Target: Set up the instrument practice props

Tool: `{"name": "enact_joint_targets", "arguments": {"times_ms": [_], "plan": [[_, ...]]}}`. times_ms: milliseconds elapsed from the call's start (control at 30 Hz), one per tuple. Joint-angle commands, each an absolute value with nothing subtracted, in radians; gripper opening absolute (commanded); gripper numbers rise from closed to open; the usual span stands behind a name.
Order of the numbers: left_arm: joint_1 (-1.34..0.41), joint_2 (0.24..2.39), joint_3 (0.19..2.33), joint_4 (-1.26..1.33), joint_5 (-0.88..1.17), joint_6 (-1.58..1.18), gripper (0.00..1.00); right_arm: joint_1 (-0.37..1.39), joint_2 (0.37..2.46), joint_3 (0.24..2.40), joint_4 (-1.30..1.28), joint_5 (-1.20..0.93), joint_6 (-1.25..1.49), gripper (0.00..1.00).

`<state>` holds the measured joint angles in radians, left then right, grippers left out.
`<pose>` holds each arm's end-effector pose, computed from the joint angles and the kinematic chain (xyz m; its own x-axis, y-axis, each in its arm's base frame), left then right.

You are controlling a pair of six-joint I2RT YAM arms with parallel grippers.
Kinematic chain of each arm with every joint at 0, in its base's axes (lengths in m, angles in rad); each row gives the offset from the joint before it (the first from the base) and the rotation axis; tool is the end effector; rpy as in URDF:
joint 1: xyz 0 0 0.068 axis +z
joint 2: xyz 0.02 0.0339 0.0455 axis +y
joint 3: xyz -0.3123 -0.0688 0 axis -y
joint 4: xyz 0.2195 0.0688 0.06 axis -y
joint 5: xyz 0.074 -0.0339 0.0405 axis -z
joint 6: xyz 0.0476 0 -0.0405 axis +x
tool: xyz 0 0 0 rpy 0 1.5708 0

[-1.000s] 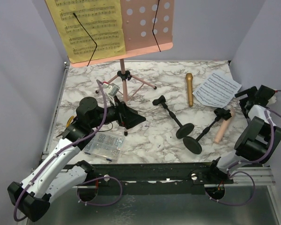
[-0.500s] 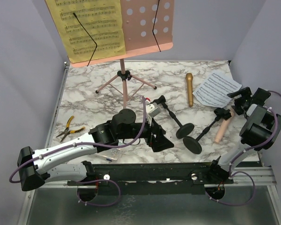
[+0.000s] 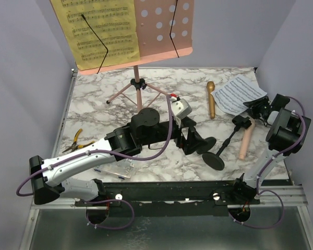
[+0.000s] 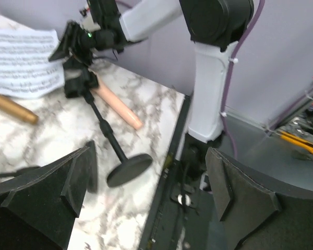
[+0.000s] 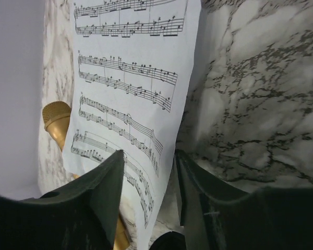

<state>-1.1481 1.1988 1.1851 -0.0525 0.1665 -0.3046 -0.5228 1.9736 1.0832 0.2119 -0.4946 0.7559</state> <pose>0.0943 -0.2289 0.4534 -0.3160 -0.0185 -0.9486 0.9145 0.2601 -0.3097 0.3729 -0.1888 0.1952 -0.3139 0.8777 -0.3621 0.4598 0.4742 0.7508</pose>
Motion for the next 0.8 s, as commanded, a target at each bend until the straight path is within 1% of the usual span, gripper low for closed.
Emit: {"name": "enact_joint_targets", "arguments": {"times_ms": [0, 33, 100, 233, 367, 467, 600, 767], "plan": [[-1.154, 1.280, 1.276, -0.078, 0.075, -0.121, 0.97, -0.504, 2.038, 1.130, 0.262, -0.545, 0.777, 0.39], [-1.153, 1.300, 1.295, -0.078, 0.063, -0.097, 0.97, -0.500, 2.045, 1.135, 0.268, -0.541, 0.772, 0.33], [-1.152, 1.327, 1.321, -0.083, 0.056, -0.060, 0.97, -0.492, 2.061, 1.139, 0.285, -0.534, 0.766, 0.18], [-1.149, 1.338, 1.288, -0.078, 0.053, -0.022, 0.97, -0.487, 2.074, 1.161, 0.274, -0.542, 0.759, 0.00], [-1.149, 1.300, 1.202, -0.060, 0.034, -0.013, 0.97, -0.477, 2.022, 1.167, 0.268, -0.569, 0.765, 0.00], [-1.149, 1.278, 1.177, -0.053, -0.005, -0.005, 0.97, -0.471, 1.969, 1.170, 0.238, -0.617, 0.791, 0.00], [-1.149, 1.237, 1.134, -0.005, -0.144, -0.005, 0.97, -0.457, 1.884, 1.128, 0.241, -0.703, 0.837, 0.00], [-1.148, 1.177, 1.080, 0.060, -0.294, 0.046, 0.97, -0.453, 1.743, 1.042, 0.241, -0.750, 0.870, 0.00]]}}
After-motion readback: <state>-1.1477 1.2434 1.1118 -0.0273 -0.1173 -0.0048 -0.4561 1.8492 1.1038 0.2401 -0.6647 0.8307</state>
